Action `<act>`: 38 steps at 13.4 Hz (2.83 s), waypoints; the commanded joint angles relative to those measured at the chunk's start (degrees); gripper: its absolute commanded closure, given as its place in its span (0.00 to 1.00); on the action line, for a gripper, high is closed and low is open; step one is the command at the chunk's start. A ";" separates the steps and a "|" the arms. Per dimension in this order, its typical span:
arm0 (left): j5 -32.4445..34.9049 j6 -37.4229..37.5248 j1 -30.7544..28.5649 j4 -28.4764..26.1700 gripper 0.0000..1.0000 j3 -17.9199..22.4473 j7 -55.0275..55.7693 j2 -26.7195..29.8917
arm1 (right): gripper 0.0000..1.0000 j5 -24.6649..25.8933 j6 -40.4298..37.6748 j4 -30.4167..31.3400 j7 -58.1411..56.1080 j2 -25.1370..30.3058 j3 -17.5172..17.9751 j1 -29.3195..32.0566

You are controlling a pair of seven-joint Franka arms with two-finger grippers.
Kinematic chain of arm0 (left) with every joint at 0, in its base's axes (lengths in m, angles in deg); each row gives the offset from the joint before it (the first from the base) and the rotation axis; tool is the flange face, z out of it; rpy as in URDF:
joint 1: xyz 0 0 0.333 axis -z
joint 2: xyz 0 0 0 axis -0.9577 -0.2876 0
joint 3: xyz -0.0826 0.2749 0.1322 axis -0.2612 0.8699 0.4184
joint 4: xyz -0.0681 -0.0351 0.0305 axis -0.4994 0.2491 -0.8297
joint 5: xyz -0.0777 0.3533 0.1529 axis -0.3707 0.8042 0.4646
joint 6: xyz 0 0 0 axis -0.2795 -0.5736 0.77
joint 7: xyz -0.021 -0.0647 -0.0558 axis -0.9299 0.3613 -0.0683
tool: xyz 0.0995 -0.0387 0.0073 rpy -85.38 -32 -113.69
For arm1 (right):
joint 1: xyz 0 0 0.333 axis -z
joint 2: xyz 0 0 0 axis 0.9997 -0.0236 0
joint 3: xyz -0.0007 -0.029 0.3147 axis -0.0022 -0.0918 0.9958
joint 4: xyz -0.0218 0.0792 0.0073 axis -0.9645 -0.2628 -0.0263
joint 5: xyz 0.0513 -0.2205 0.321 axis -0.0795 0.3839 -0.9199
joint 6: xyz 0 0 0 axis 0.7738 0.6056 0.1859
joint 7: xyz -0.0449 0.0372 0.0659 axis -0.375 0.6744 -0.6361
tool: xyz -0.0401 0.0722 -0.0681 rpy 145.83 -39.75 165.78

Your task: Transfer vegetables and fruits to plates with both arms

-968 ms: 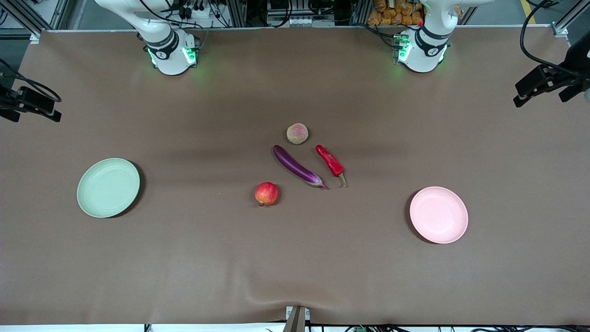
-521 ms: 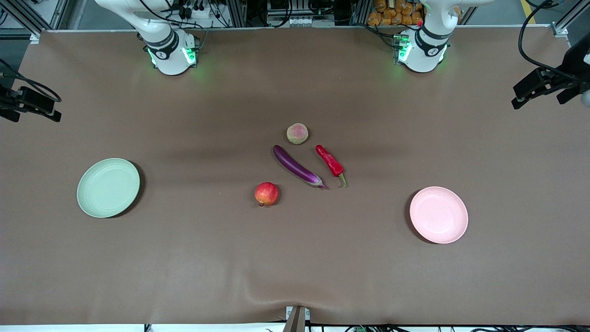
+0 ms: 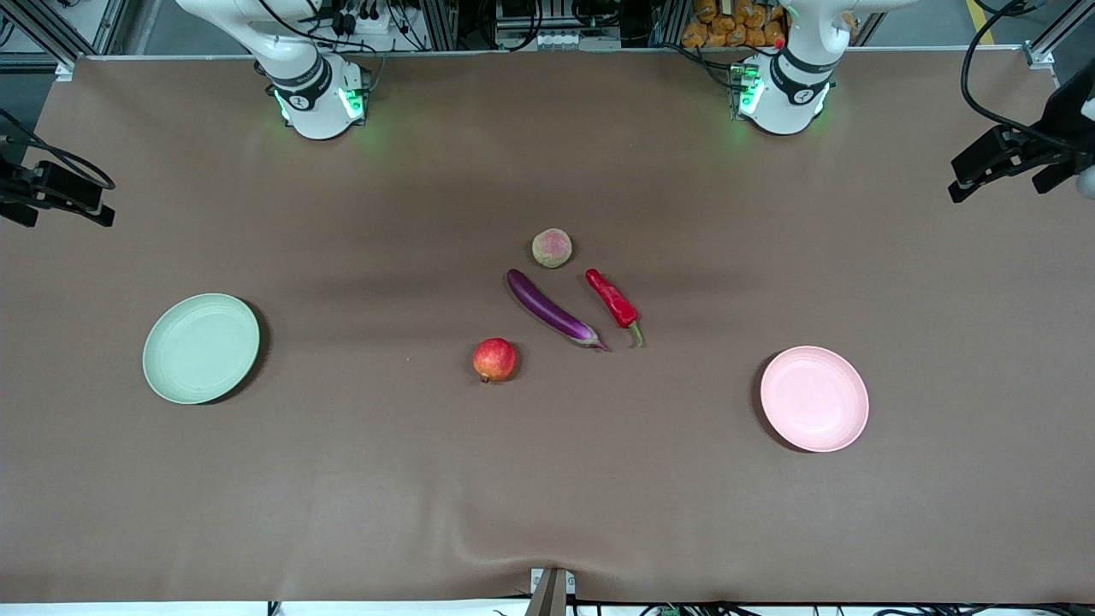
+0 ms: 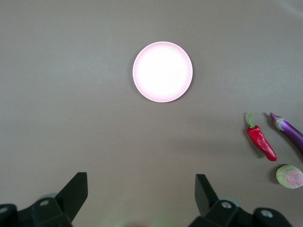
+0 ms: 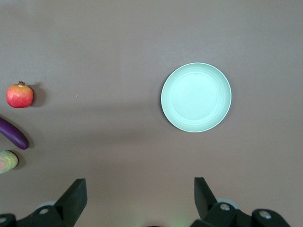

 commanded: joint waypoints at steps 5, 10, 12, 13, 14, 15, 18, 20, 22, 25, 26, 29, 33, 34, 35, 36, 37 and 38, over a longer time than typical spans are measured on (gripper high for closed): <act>0.20 -9.99 9.20 -7.51 0.00 -5.17 13.00 -10.47 | 0.00 -0.71 -0.49 -0.63 0.17 -0.50 -0.09 -0.51; 0.64 -35.49 21.40 -22.92 0.00 -6.41 36.35 -16.34 | 0.00 -2.46 -0.23 -0.45 0.61 -8.39 -0.01 -6.39; 1.08 -40.86 26.34 -23.54 0.00 -6.32 48.84 -21.35 | 0.00 -8.68 1.69 -0.45 4.45 -12.78 -0.09 -6.84; 1.08 -44.72 28.10 -23.54 0.00 -6.32 54.30 -24.25 | 0.00 -11.59 3.45 -0.45 8.31 -14.90 -0.09 -7.01; 1.08 -49.45 29.68 -23.54 0.00 -6.15 60.53 -27.58 | 0.00 -12.83 4.86 -0.36 12.35 -16.57 -0.09 -7.71; 1.34 -54.11 31.61 -23.46 0.00 -5.80 66.77 -30.49 | 0.00 -13.98 6.00 -0.36 15.35 -18.50 -0.01 -8.41; 10.90 -57.24 31.72 -22.84 0.02 -5.80 78.14 -35.51 | 0.00 -23.62 11.44 -0.36 24.14 -24.04 -0.09 -10.08; 11.54 -57.15 31.55 -22.75 0.17 -5.71 79.22 -36.84 | 0.00 -25.32 17.06 -0.27 26.97 -27.47 -0.09 -13.59; 11.63 -57.15 31.11 -22.41 0.99 -5.71 79.14 -37.02 | 0.00 -25.33 21.63 0.95 28.03 -29.58 -0.09 -17.02; 14.16 -54.27 28.58 -22.40 1.00 -5.53 73.72 -33.44 | 0.00 -25.59 30.15 3.50 31.71 -33.01 -0.09 -22.29; 15.05 -50.85 26.03 -21.79 1.00 -5.62 69.08 -30.98 | 0.00 -25.85 32.45 3.51 33.64 -34.24 -0.09 -24.14; 15.06 -44.32 16.11 -19.50 1.00 -5.80 51.77 -26.39 | 0.00 -25.85 39.65 3.59 37.61 -37.06 -0.09 -28.62; 14.53 -44.32 3.18 -16.09 1.00 -5.80 34.53 -28.57 | 0.00 -25.85 45.46 3.68 37.97 -40.13 -0.09 -31.26; 14.18 -44.32 0.89 -14.33 1.00 -5.88 30.92 -30.06 | 0.00 -25.85 47.04 3.68 37.97 -40.92 -0.09 -31.88; 14.09 -44.66 -0.52 -13.01 1.00 -5.89 29.23 -31.90 | 0.00 -25.85 48.19 3.77 37.97 -41.54 -0.09 -32.50; 14.18 -45.28 -1.58 -11.78 1.00 -5.89 28.69 -34.01 | 0.00 -25.85 49.51 4.47 37.97 -41.90 -0.18 -33.03; 14.18 -46.50 -2.37 -10.81 1.00 -5.97 28.34 -35.86 | 0.00 -25.85 51.69 5.43 37.97 -42.25 -0.18 -33.29; 14.44 -47.91 -2.64 -10.45 1.00 -5.89 28.25 -37.18 | 0.00 -25.85 53.89 6.66 37.97 -42.34 -0.09 -33.64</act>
